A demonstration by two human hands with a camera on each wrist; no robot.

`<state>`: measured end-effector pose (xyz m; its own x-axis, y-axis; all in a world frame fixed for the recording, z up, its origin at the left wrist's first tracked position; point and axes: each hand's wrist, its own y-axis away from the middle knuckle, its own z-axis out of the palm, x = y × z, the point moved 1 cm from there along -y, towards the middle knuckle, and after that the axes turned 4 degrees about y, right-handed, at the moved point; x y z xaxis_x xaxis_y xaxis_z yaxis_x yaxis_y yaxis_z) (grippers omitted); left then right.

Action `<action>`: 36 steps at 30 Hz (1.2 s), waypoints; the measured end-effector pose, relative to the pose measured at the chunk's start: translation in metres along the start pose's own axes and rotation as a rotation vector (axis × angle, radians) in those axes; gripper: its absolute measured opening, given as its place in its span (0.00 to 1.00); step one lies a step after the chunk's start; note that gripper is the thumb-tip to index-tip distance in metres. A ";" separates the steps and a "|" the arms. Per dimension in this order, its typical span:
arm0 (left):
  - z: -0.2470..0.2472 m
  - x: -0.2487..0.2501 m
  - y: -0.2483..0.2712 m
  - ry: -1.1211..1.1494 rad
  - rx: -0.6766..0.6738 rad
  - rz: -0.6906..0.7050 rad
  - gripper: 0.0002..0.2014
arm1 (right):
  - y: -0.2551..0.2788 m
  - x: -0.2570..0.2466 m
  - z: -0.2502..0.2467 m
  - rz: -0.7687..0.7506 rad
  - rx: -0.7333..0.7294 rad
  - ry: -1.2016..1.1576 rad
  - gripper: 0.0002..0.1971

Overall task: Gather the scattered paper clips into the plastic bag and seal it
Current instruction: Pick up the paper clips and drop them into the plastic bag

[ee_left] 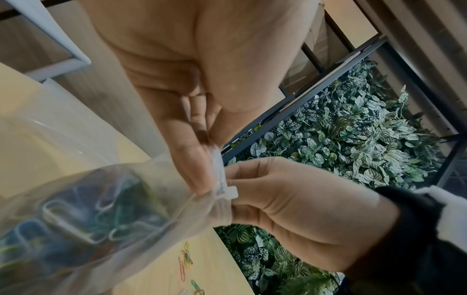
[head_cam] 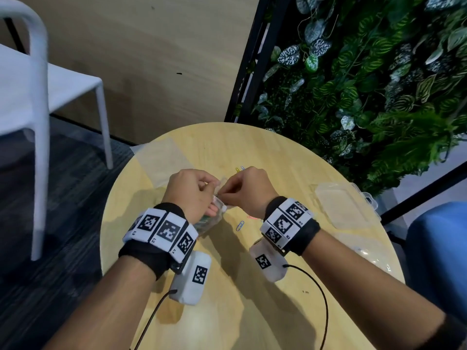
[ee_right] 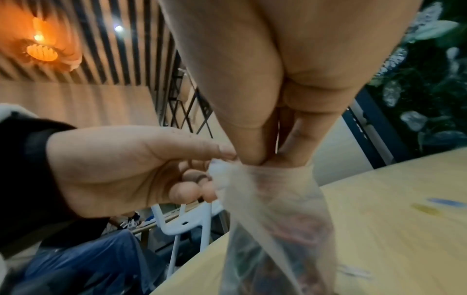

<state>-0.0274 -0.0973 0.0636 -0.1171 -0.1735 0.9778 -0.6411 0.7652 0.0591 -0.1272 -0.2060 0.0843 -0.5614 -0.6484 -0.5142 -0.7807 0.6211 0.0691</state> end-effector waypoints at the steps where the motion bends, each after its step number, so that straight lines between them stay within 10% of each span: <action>1: 0.001 0.000 0.000 0.006 -0.001 -0.004 0.06 | 0.000 -0.002 0.000 -0.044 -0.020 0.083 0.03; 6: -0.004 -0.003 -0.003 0.021 0.024 -0.003 0.06 | 0.000 -0.010 -0.015 -0.158 -0.206 0.227 0.09; 12: -0.019 -0.007 -0.005 -0.008 0.075 0.035 0.05 | -0.035 0.024 -0.046 0.017 -0.155 -0.441 0.10; 19: -0.027 -0.008 -0.010 0.012 0.082 0.017 0.06 | -0.111 0.095 0.003 0.215 -0.156 0.466 0.25; 36: -0.024 0.001 -0.004 -0.020 0.050 -0.027 0.06 | -0.056 0.127 0.034 0.084 -0.301 0.628 0.25</action>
<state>-0.0069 -0.0860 0.0689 -0.1140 -0.2066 0.9718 -0.6812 0.7282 0.0749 -0.1453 -0.3078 -0.0138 -0.6048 -0.7915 0.0884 -0.7188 0.5903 0.3672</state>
